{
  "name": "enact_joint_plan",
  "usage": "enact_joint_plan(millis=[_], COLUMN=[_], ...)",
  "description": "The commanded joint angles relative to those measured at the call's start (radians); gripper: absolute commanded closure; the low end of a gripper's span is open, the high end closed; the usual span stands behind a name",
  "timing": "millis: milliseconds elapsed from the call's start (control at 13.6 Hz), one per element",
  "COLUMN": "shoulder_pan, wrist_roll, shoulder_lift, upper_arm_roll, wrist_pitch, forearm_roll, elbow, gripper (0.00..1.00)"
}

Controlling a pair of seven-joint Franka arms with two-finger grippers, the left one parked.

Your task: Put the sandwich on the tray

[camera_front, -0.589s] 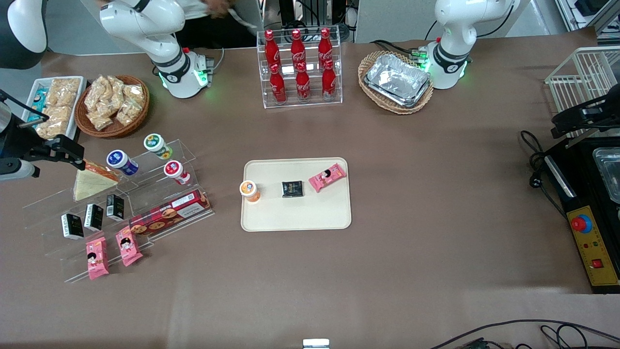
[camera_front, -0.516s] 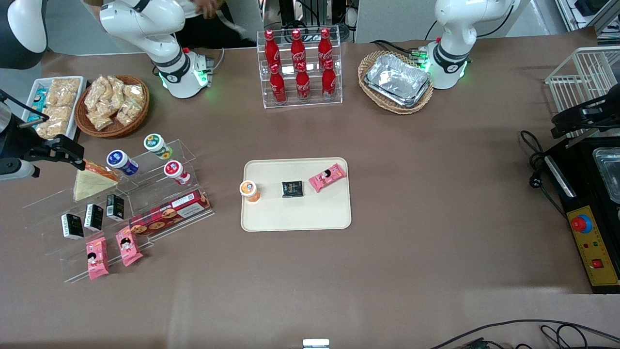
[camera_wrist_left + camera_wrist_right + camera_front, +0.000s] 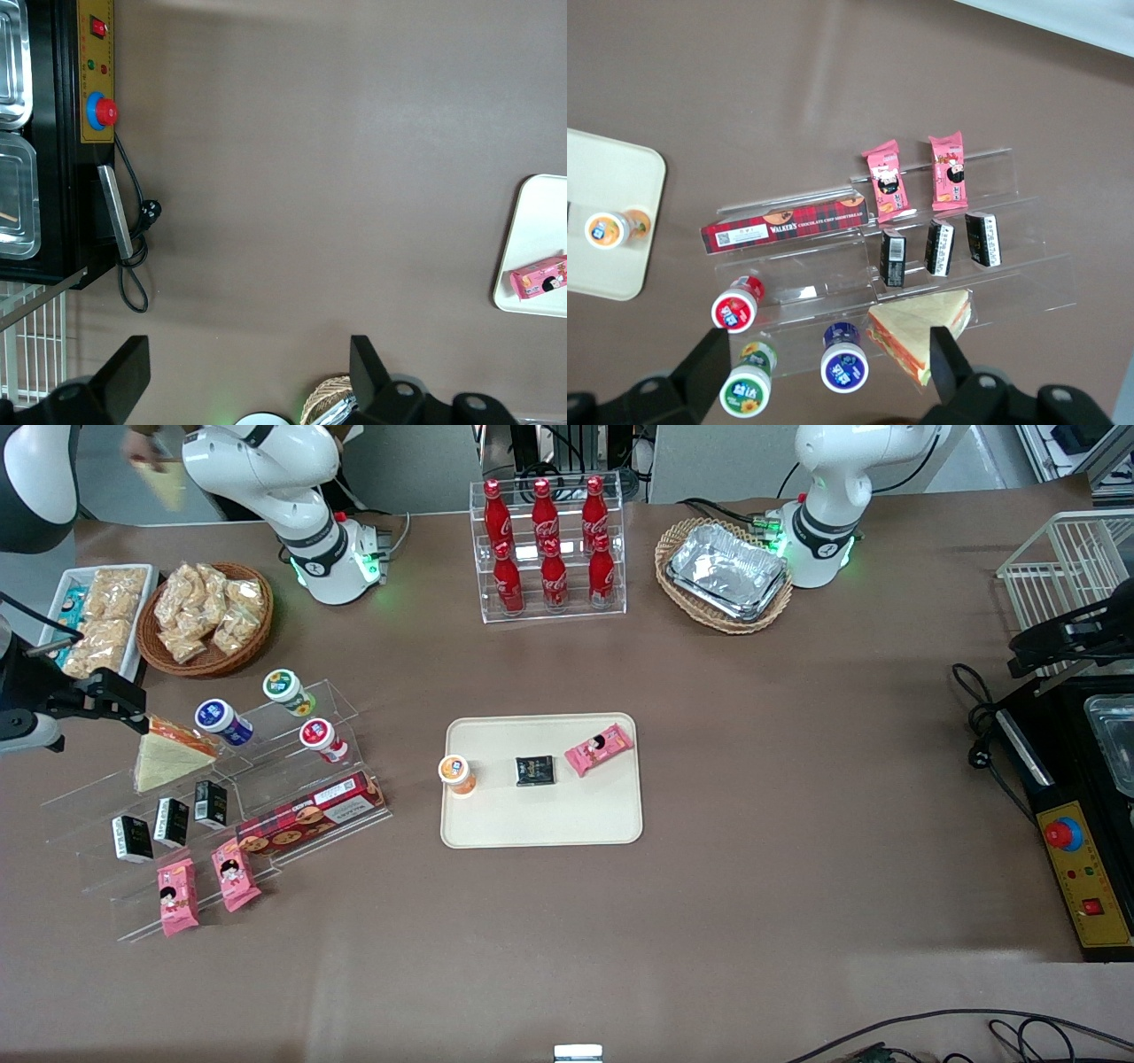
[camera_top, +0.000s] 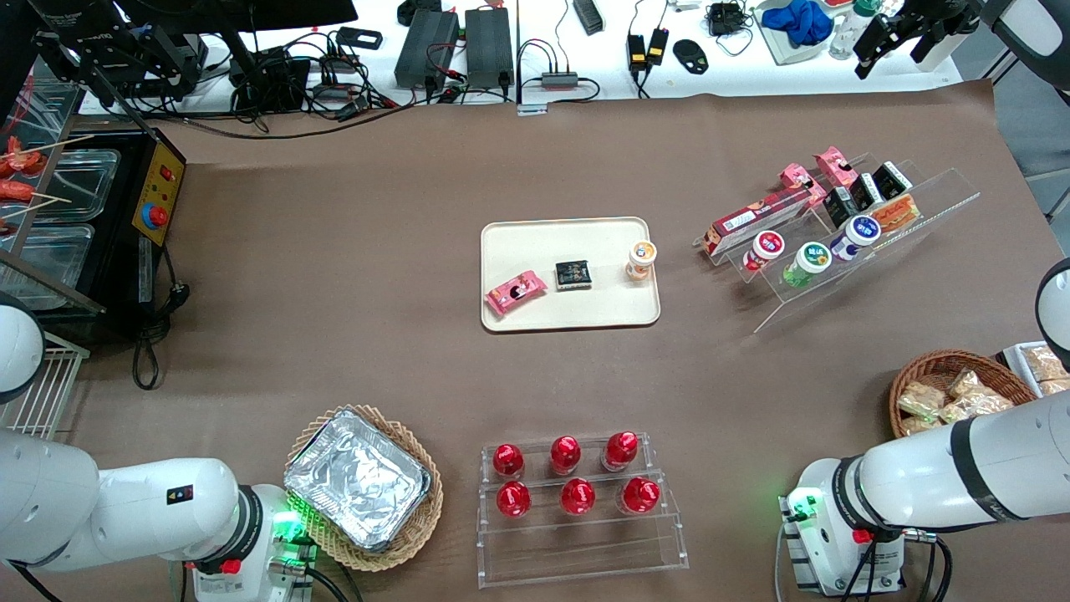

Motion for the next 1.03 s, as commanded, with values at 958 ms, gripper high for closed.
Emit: enact_joint_plan(millis=[958], shoulder_pan=[0.001], wrist_roll=[-1.300], shoulder_lift=[0.005], upper_arm_roll=[-0.204], wrist_pitch=[0.049], forearm_roll=[0.048], elbow=[0.007], gripper=[0.00])
